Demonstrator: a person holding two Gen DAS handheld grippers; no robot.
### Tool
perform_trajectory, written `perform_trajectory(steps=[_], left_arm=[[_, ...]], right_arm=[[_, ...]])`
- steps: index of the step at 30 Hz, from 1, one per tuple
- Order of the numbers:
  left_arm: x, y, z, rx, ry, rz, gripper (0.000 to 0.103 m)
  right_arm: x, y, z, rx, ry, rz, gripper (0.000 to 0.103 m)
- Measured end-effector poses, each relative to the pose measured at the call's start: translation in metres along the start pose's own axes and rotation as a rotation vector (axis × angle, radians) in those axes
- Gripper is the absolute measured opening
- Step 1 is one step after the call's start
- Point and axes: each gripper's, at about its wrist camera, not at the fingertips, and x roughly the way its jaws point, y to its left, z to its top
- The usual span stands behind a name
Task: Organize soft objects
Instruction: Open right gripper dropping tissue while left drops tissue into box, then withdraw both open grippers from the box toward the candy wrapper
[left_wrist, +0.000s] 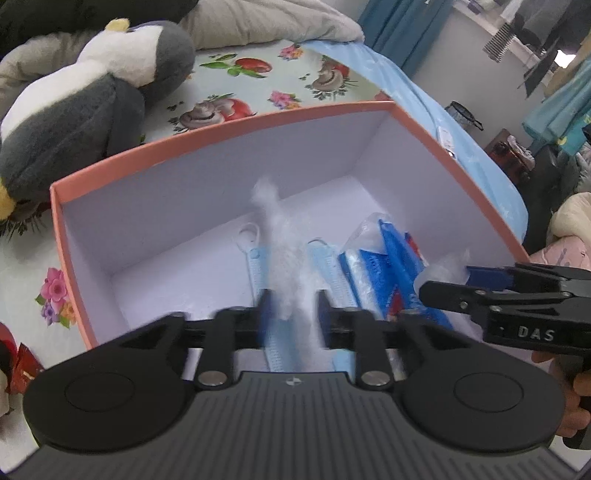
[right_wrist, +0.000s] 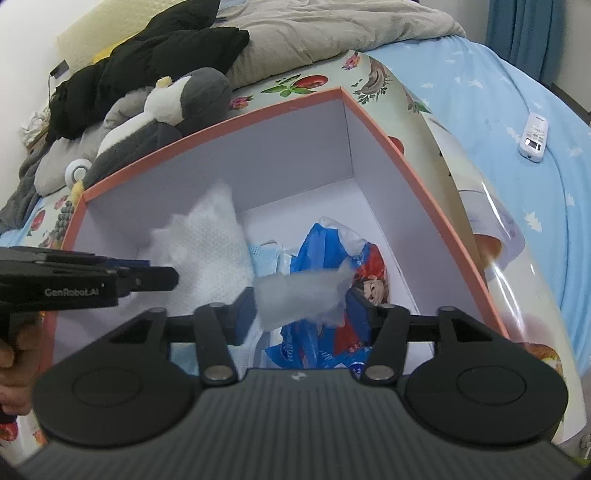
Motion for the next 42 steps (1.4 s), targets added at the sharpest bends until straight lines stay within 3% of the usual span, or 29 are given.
perform_trajectory(steps=[11, 21, 28, 42], left_arm=[[-0.026, -0.008, -0.005, 0.033, -0.059, -0.001, 0.040], [-0.107, -0.025, -0.035, 0.064, -0.183, 0.003, 0.040], [-0.179, -0.033, -0.076, 0.069, -0.291, 0.006, 0.040], [-0.274, -0.035, -0.183, 0.042, -0.386, 0.057, 0.040]], right_arm=[[-0.013, 0.003, -0.001, 0.000, -0.028, -0.017, 0.057], [-0.068, 0.038, -0.027, -0.029, -0.115, 0.023, 0.057], [-0.124, 0.070, -0.063, -0.088, -0.226, 0.054, 0.057], [-0.180, 0.120, -0.120, -0.172, -0.302, 0.123, 0.057]])
